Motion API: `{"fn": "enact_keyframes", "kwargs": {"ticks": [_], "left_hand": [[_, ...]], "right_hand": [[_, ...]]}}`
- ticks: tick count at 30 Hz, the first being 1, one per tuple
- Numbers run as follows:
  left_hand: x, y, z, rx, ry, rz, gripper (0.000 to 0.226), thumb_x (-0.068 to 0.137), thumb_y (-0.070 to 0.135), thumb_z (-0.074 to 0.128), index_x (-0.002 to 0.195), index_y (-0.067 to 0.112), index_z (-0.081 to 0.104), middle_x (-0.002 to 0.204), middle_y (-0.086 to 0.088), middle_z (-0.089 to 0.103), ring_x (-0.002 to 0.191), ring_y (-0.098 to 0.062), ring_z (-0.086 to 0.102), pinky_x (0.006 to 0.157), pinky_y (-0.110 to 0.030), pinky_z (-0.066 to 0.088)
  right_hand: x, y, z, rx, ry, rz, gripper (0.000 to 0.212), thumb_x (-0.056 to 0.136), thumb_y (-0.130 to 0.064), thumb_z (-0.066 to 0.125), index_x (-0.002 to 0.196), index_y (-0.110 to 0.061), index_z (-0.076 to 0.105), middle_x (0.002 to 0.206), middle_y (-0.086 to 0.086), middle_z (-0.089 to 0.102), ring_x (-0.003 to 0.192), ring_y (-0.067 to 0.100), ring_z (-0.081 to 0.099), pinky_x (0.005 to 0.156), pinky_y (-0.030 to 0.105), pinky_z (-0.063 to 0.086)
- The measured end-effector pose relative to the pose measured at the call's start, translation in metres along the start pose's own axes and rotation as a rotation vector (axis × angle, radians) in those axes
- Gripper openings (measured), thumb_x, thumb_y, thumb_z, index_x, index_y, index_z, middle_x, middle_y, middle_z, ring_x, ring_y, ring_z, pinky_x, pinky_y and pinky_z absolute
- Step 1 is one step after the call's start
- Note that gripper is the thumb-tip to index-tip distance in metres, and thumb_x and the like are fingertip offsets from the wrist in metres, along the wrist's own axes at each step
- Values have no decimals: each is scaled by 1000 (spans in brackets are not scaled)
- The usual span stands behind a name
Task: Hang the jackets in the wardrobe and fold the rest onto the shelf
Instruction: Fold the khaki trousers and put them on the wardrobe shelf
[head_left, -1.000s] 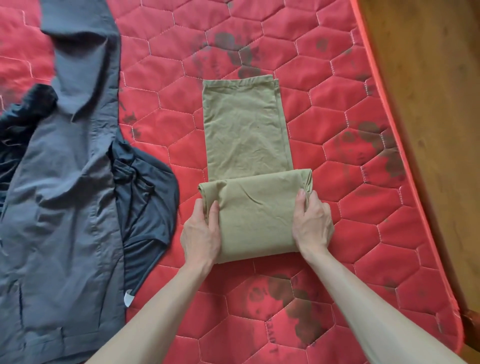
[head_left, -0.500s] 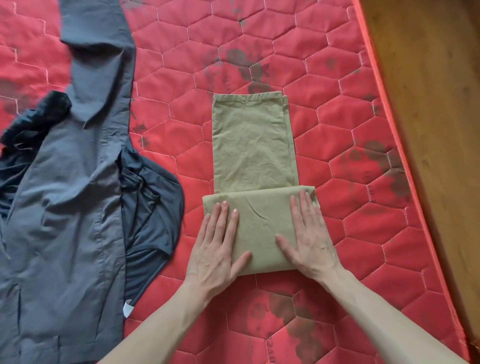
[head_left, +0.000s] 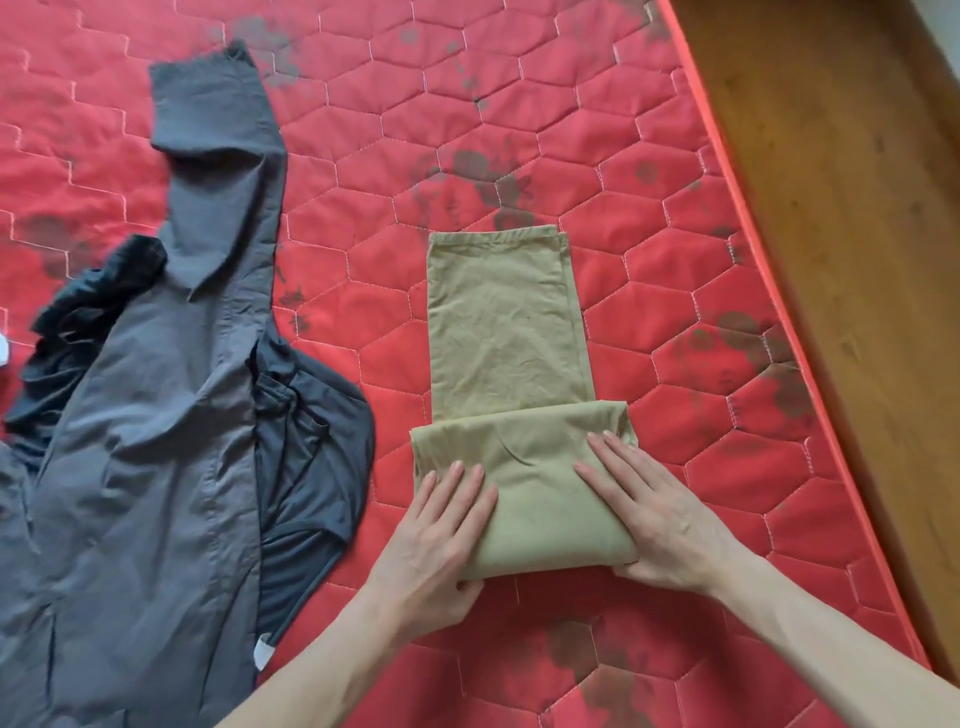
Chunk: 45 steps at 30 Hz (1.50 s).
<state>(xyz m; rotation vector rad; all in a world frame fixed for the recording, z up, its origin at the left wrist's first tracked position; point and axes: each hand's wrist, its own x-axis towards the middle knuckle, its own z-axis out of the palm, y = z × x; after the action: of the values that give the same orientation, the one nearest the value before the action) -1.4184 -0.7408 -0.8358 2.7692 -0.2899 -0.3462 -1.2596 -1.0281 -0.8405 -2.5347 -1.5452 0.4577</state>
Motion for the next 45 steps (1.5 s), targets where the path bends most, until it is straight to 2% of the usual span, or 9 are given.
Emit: {"fn": "enact_keyframes", "kwargs": {"ticks": [6,10,16,20,26,31,35,39,45], "left_hand": [[-14,-19,-35,-403,140,-124,66,68,31,67,133,20,62,119,1,75,101,-17,73,92,-25,56],[-26,-18,-46,-668,249,-216,47,75,27,70,115,34,46,90,8,73,62,-11,63,61,-26,54],[-38,1,-44,-986,514,-558,48,82,47,76,116,22,54,79,-2,64,62,-27,63,50,-38,57],[-23,16,-47,-1149,633,-815,42,77,68,72,102,34,70,89,9,75,78,-9,72,62,-31,62],[-13,13,-35,-1211,433,-675,56,80,60,74,130,40,58,126,11,69,121,-5,64,101,-35,52],[-14,-40,-41,-941,-125,-485,77,75,39,87,141,35,48,126,21,69,119,3,64,102,-27,53],[-4,-55,-48,-1019,-60,-500,55,80,41,70,132,42,51,121,26,69,113,4,66,91,-14,52],[16,-66,-44,-929,43,-575,47,87,49,58,133,52,50,120,20,71,118,-9,66,97,-47,58],[45,-70,-39,-793,118,-605,32,100,47,49,132,50,49,114,21,73,111,-13,68,98,-46,53]], "right_hand": [[-7,1,-23,194,143,-6,77,77,-38,75,147,-12,56,156,5,51,148,21,45,117,46,42],[-18,-6,-31,356,327,76,60,75,-26,76,132,-9,68,133,-4,69,126,14,64,111,44,47],[-24,-29,-31,599,471,297,25,89,-36,67,110,-24,63,98,-5,69,88,16,65,84,31,54],[-11,-48,-23,813,465,464,10,95,-46,54,100,-39,49,73,-5,52,64,17,48,62,34,44],[1,-52,-2,806,378,659,70,76,-68,61,133,-38,33,81,-10,67,78,6,66,68,27,49],[21,-41,0,841,425,693,66,80,-72,56,128,-30,38,88,-5,67,83,23,65,74,37,45],[46,-36,-7,808,486,676,64,87,-66,52,139,-31,36,96,11,71,91,39,67,78,50,52],[68,-25,-10,732,545,714,61,90,-67,48,139,-30,41,99,12,72,97,43,67,78,45,49],[93,-3,-10,709,490,773,56,100,-58,52,135,-14,47,100,18,71,98,46,64,84,52,49]]}}
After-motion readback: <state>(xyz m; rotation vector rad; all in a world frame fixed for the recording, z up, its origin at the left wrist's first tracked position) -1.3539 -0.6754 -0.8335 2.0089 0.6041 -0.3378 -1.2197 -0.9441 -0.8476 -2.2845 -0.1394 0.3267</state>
